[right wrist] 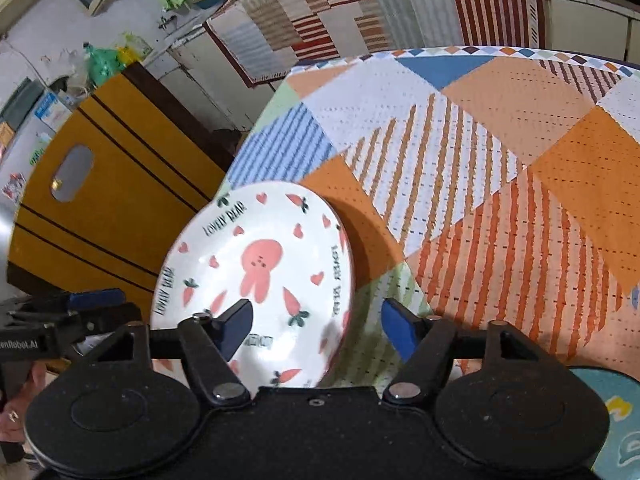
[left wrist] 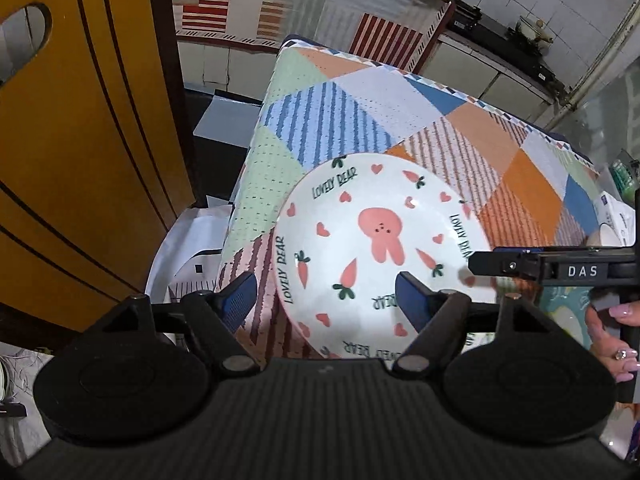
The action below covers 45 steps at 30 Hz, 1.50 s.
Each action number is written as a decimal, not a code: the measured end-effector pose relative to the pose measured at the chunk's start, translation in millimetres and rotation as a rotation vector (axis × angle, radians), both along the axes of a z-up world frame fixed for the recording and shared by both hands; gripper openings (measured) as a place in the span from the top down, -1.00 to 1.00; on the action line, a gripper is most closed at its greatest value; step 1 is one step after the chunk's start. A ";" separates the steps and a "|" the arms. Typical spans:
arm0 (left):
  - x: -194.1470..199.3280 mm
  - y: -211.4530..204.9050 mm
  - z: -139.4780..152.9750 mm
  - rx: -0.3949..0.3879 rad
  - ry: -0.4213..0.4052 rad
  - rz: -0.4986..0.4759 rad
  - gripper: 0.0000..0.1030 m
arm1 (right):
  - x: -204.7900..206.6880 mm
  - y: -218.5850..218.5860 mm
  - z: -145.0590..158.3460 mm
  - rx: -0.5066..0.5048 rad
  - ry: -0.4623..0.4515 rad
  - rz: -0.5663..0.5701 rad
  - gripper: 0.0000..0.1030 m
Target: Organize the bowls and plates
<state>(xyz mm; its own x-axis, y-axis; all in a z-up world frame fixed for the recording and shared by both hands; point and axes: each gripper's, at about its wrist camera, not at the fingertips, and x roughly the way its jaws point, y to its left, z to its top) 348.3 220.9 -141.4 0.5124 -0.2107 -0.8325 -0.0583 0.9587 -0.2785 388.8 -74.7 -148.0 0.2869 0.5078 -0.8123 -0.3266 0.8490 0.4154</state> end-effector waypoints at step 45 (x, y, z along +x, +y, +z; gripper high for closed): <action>-59.6 -65.4 58.7 0.009 -0.128 -0.036 0.55 | -72.6 -65.6 75.6 0.070 -0.185 0.057 0.62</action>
<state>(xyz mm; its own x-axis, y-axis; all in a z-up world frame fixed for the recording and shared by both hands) 288.7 155.5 -82.7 0.6065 -0.2237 -0.7630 0.0113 0.9619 -0.2731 316.3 -140.3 -72.4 0.3974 0.5811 -0.7102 -0.4494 0.7980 0.4015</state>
